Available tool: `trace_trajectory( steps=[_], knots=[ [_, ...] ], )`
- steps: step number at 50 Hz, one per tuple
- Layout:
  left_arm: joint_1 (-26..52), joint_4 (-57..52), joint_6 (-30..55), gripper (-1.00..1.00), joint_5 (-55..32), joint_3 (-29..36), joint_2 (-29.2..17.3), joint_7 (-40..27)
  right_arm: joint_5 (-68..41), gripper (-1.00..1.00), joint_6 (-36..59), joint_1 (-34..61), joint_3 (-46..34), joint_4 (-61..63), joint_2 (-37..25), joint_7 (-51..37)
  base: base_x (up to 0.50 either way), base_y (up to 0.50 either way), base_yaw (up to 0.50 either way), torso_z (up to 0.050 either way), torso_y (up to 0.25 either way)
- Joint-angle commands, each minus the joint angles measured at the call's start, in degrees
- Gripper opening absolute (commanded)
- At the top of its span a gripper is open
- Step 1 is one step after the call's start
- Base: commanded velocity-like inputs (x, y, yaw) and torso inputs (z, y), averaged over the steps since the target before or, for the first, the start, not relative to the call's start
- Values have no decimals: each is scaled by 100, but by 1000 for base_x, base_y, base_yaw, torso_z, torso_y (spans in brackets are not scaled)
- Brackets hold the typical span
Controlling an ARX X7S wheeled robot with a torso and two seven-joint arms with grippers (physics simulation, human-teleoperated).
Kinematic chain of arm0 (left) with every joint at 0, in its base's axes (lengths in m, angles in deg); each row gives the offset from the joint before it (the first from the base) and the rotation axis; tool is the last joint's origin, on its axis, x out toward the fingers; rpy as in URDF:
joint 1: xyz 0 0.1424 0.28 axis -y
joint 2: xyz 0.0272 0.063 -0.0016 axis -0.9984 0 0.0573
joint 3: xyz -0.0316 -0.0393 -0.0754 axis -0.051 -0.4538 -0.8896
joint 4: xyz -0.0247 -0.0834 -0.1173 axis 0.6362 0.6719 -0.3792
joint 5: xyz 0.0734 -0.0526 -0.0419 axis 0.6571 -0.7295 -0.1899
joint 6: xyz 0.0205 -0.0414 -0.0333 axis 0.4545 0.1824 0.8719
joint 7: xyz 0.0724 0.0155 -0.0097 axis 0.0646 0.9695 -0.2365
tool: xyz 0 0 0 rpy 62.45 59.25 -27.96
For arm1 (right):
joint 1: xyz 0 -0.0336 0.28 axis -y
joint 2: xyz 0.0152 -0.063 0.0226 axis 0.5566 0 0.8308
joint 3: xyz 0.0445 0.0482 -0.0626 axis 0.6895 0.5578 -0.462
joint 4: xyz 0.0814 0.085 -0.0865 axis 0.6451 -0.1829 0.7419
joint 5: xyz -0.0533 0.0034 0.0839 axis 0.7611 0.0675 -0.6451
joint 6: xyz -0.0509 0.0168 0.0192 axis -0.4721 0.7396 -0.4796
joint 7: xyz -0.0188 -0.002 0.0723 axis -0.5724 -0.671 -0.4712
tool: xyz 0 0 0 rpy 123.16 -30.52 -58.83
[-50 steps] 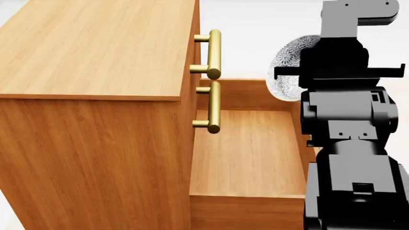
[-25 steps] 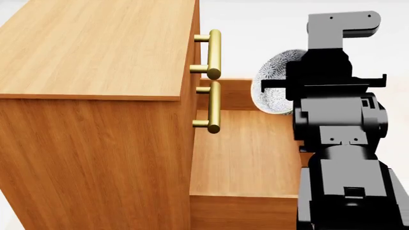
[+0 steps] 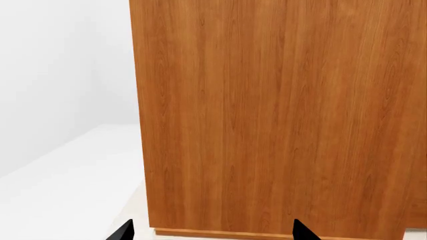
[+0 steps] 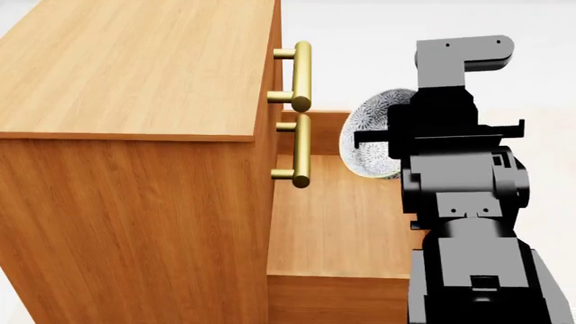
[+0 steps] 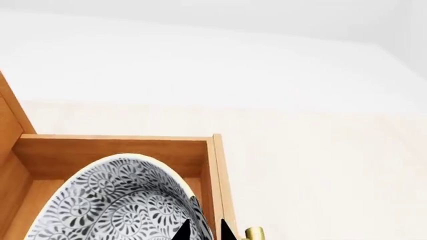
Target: Put the bowl in the bottom drawer of the cabinet and close it.
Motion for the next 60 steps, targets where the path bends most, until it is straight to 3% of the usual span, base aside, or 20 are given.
trace_trajectory(
  steps=[1, 60],
  knots=[
    [5, 1, -3, 100, 3, 14, -10, -15, 46, -100, -43, -87, -39, 3, 38, 121, 0, 0, 0, 0, 0],
    [20, -48, 34, 100, 61, 87, -72, -114, 15, -100, -214, -494, -363, 3, 155, 733, 0, 0, 0, 0, 0]
  ],
)
